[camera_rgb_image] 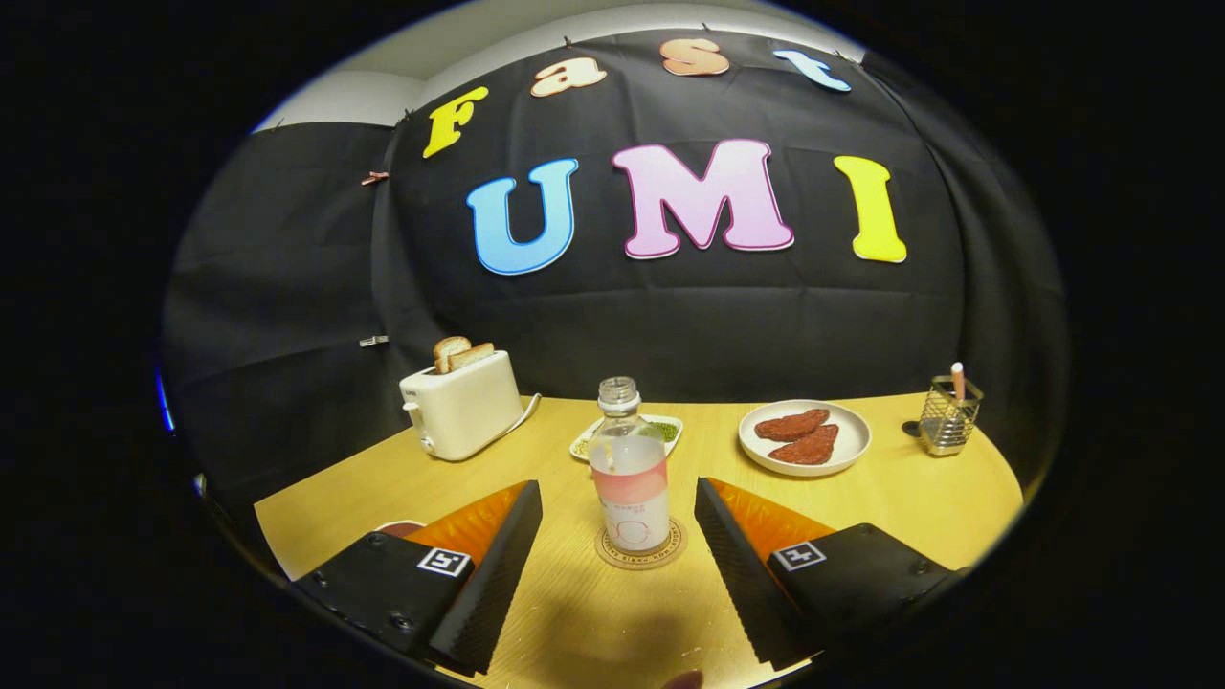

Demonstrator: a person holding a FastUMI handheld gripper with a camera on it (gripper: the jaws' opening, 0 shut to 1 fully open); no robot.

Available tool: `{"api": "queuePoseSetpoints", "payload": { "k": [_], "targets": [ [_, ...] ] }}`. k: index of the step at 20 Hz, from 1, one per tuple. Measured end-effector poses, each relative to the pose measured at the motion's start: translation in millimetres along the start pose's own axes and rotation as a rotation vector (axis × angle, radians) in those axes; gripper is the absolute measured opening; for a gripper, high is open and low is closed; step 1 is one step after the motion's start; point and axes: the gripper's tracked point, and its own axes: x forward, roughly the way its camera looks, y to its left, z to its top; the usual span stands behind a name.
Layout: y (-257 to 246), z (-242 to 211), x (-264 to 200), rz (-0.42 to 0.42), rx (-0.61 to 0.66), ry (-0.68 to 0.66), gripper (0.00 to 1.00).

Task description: Take the bottle from table, then pour the juice into the cup, finally place the bottle on the coaster

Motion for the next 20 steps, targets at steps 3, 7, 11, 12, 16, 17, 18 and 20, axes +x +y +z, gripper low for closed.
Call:
{"api": "queuePoseSetpoints", "payload": {
  "k": [3, 7, 11, 12, 16, 17, 18, 20],
  "targets": [
    [-4, 28, -32, 0.003, -0.027, -0.028, 0.98],
    [-3, 63, -74, 0.032, -0.03, -0.075, 0.98],
    [-12, 90, -111, 0.03, -0.104, -0.118, 0.98],
    [-12, 93, -120, 0.036, -0.123, -0.122, 0.98],
    [-18, 106, -150, 0.031, -0.139, -0.145, 0.98],
    [-21, 108, -155, 0.029, -0.138, -0.147, 0.98],
    [-22, 108, -160, 0.024, -0.141, -0.148, 0.98],
    [-29, 112, -169, 0.015, -0.135, -0.159, 0.96]
  ]
}}
